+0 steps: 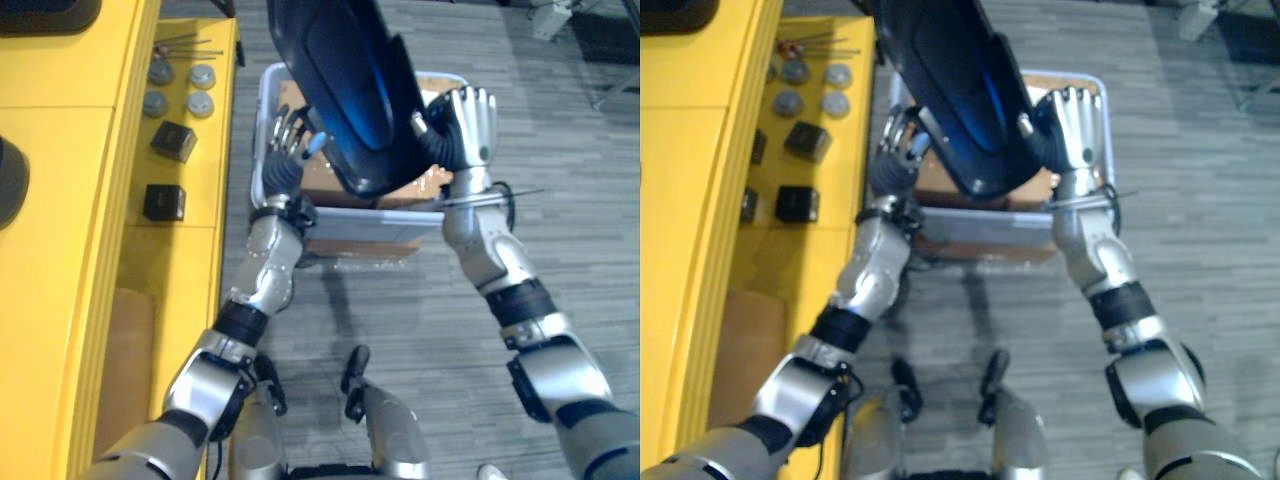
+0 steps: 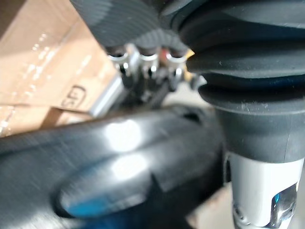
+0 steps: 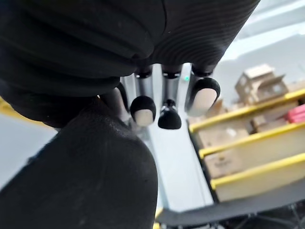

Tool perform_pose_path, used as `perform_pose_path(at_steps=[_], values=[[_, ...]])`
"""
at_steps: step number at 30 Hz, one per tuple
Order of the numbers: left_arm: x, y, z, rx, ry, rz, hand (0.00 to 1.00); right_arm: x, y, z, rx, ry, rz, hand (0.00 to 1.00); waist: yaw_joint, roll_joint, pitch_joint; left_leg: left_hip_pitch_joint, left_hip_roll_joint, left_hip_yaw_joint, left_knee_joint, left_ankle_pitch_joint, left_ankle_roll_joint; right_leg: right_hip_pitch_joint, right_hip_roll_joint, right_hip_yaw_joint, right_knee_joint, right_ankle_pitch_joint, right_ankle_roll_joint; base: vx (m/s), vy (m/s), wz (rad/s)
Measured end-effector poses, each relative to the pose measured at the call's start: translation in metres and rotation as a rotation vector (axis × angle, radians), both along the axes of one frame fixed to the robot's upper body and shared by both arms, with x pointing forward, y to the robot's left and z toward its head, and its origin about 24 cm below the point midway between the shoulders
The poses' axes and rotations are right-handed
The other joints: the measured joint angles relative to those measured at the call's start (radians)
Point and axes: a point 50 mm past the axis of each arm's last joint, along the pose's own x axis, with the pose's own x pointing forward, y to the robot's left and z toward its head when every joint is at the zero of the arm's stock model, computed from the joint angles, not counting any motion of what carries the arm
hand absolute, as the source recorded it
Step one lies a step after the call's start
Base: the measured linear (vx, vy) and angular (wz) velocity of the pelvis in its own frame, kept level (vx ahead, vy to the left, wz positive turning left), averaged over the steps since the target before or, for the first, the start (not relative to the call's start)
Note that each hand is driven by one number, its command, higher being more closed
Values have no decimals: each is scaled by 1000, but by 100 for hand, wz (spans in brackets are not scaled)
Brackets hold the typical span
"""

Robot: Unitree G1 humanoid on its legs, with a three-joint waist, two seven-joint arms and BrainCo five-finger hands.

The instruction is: Walk over and take plastic housings, then place them on the shelf

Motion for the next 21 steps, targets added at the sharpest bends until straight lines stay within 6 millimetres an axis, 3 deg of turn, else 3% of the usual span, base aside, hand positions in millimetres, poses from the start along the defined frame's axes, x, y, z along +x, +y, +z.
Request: perform_pose_path(at_steps=[8,21], values=[[1,-2,-6,70,51,-5,0,0,7,-3,19,12,21,100,33,0,-5,-20,1,-23,11,0,1,11,8,-21,-30,15,-1,3,66,7],[4,11,-30,129,171,51,0,-11,47,-5,102,-19,173,100,37,-2,-11,-13,9,-26,28,0,1,55,28,-24,-98,54,-5,-9,76,0]])
